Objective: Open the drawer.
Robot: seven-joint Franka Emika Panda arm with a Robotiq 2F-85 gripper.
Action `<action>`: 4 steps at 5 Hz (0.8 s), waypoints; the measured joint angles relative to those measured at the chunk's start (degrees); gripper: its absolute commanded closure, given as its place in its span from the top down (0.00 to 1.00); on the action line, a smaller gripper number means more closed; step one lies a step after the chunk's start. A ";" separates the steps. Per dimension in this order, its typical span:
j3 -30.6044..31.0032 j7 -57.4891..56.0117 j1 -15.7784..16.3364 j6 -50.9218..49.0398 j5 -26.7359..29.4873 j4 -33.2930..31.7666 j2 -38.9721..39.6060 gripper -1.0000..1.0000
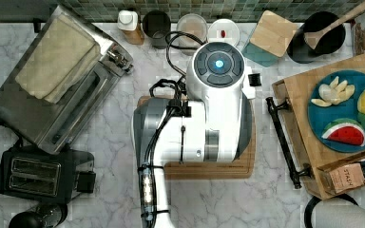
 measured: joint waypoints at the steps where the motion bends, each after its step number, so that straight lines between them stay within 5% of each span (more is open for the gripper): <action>1: -0.01 0.00 0.00 0.01 0.00 -0.22 0.20 1.00; 4: -0.02 -11.81 0.42 8.67 -0.44 -5.82 -0.61 1.00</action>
